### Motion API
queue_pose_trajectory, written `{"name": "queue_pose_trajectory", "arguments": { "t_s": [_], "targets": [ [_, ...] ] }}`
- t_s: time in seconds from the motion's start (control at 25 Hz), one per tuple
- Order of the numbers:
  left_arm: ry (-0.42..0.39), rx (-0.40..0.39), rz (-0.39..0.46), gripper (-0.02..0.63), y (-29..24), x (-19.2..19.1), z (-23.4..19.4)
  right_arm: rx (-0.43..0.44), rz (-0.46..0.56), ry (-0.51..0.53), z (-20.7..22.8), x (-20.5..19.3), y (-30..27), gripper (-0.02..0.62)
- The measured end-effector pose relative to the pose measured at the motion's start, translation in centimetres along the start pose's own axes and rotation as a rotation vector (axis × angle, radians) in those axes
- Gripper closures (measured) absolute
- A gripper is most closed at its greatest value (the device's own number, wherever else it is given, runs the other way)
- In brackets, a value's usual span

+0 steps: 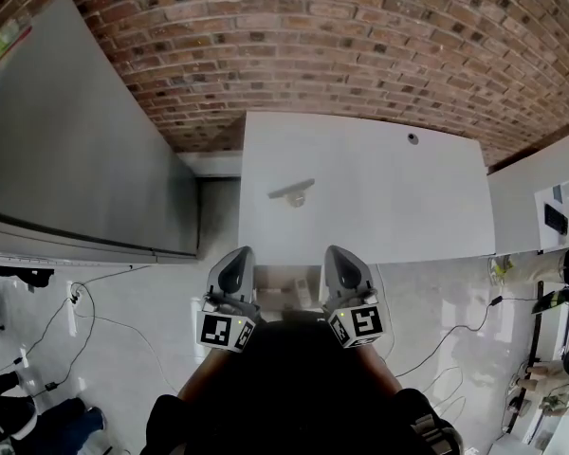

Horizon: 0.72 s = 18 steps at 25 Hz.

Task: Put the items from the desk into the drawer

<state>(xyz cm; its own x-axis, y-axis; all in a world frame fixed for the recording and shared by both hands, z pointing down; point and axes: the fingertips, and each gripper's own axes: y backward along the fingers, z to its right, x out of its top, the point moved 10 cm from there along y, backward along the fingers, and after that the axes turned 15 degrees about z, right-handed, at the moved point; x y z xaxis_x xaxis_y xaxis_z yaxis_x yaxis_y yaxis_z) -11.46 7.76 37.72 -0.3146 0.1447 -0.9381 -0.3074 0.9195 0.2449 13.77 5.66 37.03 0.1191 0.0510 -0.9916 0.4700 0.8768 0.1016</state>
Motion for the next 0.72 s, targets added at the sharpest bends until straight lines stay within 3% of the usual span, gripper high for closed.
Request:
{"name": "queue_pose_trajectory", "arguments": {
  "t_s": [0.6, 0.72],
  "targets": [
    [0.002, -0.002, -0.002, 0.603, -0.2, -0.1, -0.5, 0.025, -0.032, 0.012, -0.2, -1.1, -0.9, 0.588],
    [-0.001, -0.005, -0.005, 0.603, -0.3, -0.4, -0.7, 0.023, -0.053, 0.018, -0.2, -1.6, -1.6, 0.476]
  ]
}}
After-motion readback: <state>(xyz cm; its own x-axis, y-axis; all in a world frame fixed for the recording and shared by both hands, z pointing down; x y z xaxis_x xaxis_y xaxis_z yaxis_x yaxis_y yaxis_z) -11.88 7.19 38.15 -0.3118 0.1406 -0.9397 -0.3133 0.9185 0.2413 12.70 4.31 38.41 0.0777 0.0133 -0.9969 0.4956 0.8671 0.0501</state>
